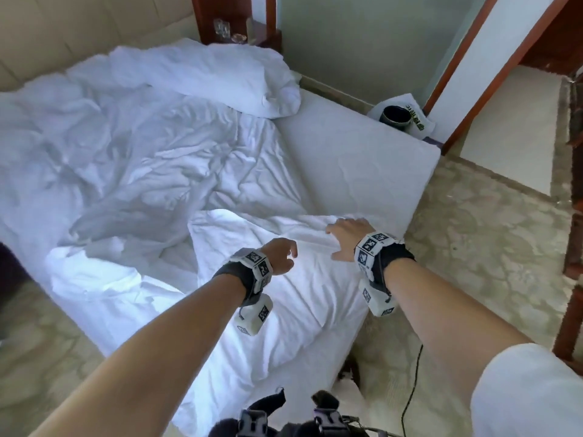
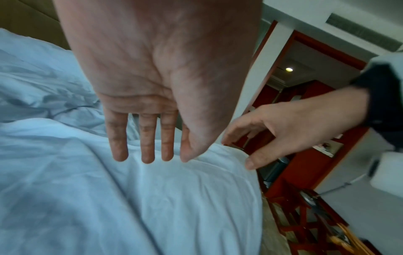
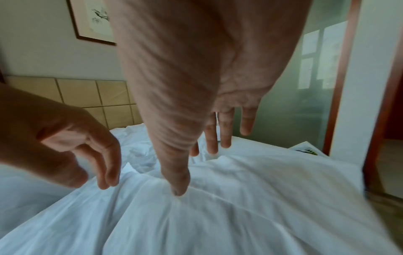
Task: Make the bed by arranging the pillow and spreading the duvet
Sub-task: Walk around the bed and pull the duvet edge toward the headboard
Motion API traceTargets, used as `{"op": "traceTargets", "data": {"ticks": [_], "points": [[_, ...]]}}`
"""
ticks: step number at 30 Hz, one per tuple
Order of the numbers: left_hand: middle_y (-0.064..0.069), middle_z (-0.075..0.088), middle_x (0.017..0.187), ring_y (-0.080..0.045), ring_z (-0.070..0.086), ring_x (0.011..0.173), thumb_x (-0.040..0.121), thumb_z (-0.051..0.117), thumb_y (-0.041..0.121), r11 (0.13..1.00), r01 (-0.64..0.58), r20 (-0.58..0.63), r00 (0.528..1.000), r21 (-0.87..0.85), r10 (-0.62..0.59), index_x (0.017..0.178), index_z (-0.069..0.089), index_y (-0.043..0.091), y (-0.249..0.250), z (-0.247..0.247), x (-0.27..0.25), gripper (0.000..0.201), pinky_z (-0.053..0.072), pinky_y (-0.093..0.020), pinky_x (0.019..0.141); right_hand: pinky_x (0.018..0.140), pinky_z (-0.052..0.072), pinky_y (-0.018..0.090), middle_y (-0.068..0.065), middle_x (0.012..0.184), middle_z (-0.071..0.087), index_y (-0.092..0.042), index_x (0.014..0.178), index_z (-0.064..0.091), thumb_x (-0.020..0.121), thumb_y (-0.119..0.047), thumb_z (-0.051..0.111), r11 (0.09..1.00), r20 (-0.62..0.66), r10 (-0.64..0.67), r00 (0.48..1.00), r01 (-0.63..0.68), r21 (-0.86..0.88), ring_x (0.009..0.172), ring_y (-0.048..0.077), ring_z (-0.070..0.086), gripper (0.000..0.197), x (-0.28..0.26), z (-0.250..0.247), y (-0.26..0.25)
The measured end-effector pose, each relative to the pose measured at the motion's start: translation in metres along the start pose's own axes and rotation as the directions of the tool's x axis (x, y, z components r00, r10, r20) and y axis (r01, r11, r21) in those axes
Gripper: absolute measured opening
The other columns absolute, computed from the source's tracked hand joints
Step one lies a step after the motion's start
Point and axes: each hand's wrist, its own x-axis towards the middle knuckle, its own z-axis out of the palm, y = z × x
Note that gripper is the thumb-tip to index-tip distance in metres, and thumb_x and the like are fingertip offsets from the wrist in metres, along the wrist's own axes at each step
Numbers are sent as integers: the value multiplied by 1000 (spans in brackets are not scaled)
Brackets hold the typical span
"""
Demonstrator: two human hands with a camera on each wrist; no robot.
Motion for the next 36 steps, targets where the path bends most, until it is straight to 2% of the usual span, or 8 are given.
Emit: {"op": "traceTargets", "data": {"ticks": [8, 15, 18, 20, 23, 26, 29, 36], "points": [[-10, 49, 132, -28, 49, 124, 89, 56, 11, 948, 305, -119, 942, -94, -315, 131, 50, 13, -30, -11, 11, 41, 42, -43, 103, 107, 39, 47, 4, 145, 48, -21, 142, 36, 65, -62, 79, 986, 256, -144, 956, 115, 125, 127, 32, 51, 98, 110, 15, 10], [-1, 8, 162, -28, 11, 149, 78, 77, 18, 895, 432, -97, 901, 110, -423, 154, 13, 28, 2, 2, 57, 100, 19, -67, 113, 91, 49, 34, 11, 129, 61, -11, 131, 52, 83, -20, 73, 878, 233, -477, 847, 450, 161, 115, 32, 60, 54, 126, 31, 8], [3, 16, 161, -22, 0, 152, 74, 79, 29, 859, 345, 14, 926, 379, -378, 145, 35, 29, 22, 8, 72, 84, -3, -65, 116, 84, 49, 32, 11, 121, 64, -12, 128, 57, 85, -12, 64, 816, 224, -577, 786, 543, 197, 109, 31, 62, 44, 113, 30, 18], [4, 42, 149, -19, 17, 150, 75, 76, 33, 834, 316, 22, 931, 452, -365, 133, 49, 26, 31, 9, 74, 64, -6, -63, 117, 80, 48, 31, 11, 121, 63, -14, 128, 56, 87, -15, 62, 794, 225, -607, 762, 580, 180, 107, 31, 63, 42, 106, 27, 31], [0, 68, 113, -23, 57, 121, 80, 72, 38, 810, 384, -130, 921, 444, -366, 114, 60, 19, 40, 11, 63, 41, 10, -50, 122, 83, 51, 34, 6, 124, 62, -21, 133, 49, 84, -25, 68, 774, 188, -628, 755, 585, 242, 108, 30, 63, 53, 103, 24, 48], [-9, 69, 103, -33, 63, 103, 81, 73, 41, 823, 524, -246, 846, 217, -473, 122, 50, 16, 47, 20, 28, 53, 45, -42, 95, 85, 52, 34, -1, 125, 63, -28, 131, 49, 77, -33, 74, 755, 139, -641, 755, 586, 295, 106, 25, 63, 59, 94, 18, 46], [-7, 70, 103, -33, 65, 100, 83, 67, 44, 775, 623, -291, 764, 101, -576, 125, 54, 25, 54, 35, -19, 48, 51, -39, 82, 92, 51, 34, -10, 131, 59, -33, 134, 49, 71, -47, 77, 735, 126, -665, 736, 616, 283, 114, 18, 60, 70, 74, 19, 29], [-9, 70, 107, -34, 67, 103, 80, 62, 41, 595, 787, -147, 577, -163, -803, 109, 67, 19, 83, 127, -131, 36, 55, -39, 87, 104, 42, 44, -2, 142, 38, -33, 145, 34, 64, -54, 79, 599, 173, -795, 581, 797, 78, 132, 21, 38, 95, -8, 59, -41]]}}
